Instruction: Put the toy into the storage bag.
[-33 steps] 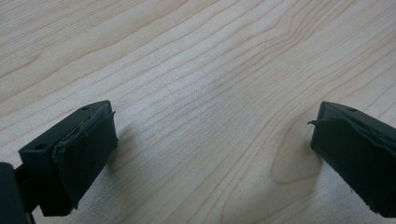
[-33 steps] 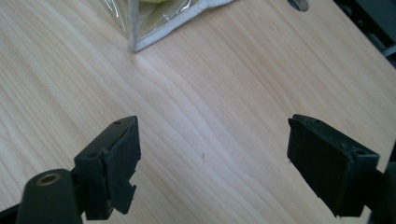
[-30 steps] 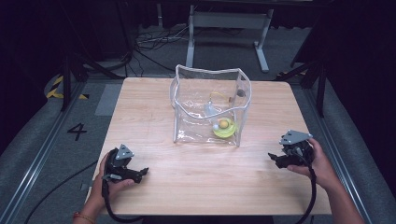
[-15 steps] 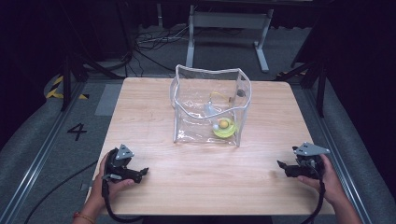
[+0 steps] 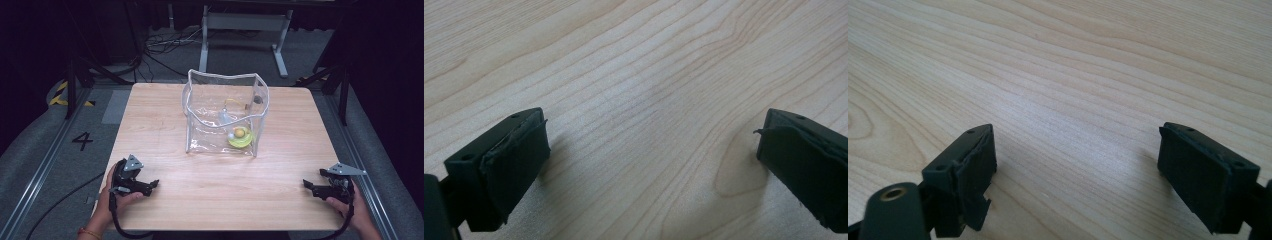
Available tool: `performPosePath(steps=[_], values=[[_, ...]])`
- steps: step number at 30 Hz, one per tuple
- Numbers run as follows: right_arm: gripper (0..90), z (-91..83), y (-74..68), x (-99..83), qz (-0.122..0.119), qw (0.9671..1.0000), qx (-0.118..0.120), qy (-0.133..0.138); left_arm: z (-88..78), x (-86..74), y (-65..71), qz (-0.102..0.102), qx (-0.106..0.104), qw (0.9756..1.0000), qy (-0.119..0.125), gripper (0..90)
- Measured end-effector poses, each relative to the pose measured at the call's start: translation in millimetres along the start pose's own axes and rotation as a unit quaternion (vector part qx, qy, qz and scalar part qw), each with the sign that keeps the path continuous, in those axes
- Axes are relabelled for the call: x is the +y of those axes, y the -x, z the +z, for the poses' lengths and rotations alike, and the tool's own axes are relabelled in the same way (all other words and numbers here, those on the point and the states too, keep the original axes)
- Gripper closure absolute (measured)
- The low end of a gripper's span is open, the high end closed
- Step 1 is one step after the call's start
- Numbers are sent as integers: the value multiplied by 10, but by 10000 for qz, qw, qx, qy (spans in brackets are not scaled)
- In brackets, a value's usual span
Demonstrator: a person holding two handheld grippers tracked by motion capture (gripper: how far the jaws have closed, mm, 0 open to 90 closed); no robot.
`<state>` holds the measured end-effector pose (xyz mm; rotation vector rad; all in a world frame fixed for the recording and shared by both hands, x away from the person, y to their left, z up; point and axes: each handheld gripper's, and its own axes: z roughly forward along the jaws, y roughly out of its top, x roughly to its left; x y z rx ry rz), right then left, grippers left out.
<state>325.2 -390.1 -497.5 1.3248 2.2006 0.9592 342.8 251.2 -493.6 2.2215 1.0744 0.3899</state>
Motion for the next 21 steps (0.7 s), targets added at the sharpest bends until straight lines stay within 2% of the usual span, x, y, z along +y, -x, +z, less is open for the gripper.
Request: performPosePath(steps=[12,16,21], values=[[153,-1,-12,-2,57,10000,-61,-3,-1,-1,4,-21,22,10000,3,6],[111,10,-9,3,121,9998,-146,-35,0,0,10,-50,50,10000,-1,6],[102,10,-17,3,164,9997,-192,-48,-2,-2,14,-66,71,10000,-1,5]])
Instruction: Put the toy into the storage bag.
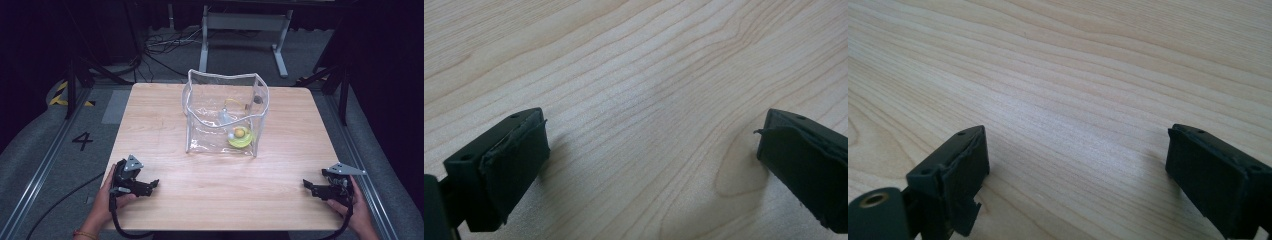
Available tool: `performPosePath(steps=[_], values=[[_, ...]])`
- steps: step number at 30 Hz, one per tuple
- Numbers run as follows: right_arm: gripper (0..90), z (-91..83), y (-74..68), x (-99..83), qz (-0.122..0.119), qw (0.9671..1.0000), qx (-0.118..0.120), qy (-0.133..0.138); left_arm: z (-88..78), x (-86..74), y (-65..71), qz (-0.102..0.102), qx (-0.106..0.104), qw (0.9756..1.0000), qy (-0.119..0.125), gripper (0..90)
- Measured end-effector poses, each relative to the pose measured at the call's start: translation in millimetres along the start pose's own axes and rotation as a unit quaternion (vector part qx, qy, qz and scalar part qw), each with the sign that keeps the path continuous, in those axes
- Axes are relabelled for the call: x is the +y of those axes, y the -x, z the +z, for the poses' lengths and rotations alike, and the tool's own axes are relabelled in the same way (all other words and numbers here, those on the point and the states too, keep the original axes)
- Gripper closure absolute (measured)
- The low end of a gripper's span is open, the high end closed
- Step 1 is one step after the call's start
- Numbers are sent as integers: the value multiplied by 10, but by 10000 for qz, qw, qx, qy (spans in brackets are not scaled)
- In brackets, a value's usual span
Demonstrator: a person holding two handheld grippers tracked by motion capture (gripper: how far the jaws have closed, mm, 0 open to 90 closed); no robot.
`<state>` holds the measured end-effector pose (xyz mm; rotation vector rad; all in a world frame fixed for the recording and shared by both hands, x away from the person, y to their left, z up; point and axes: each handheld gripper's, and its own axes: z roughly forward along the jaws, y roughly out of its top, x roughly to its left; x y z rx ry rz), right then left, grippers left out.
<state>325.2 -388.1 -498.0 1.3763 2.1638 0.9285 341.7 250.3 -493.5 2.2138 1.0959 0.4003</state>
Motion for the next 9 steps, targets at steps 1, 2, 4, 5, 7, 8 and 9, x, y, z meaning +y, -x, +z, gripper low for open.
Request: performPosePath(steps=[1,2,4,5,7,8,9], values=[[102,1,1,0,-5,10000,-3,4,0,0,0,-1,-2,10000,-1,6],[102,1,1,0,-5,10000,-3,4,0,0,0,-1,-2,10000,-1,5],[101,1,1,0,0,10000,1,0,0,0,0,-1,0,10000,-1,5],[101,1,1,0,2,10000,3,-2,0,0,0,-2,0,10000,-1,5],[101,1,1,0,3,10000,2,-2,0,0,0,0,1,10000,-3,6],[101,1,1,0,1,10000,1,-1,-1,0,1,0,19,10000,-2,6],[101,1,1,0,2,10000,1,-1,-1,-2,6,-28,29,10000,6,5]])
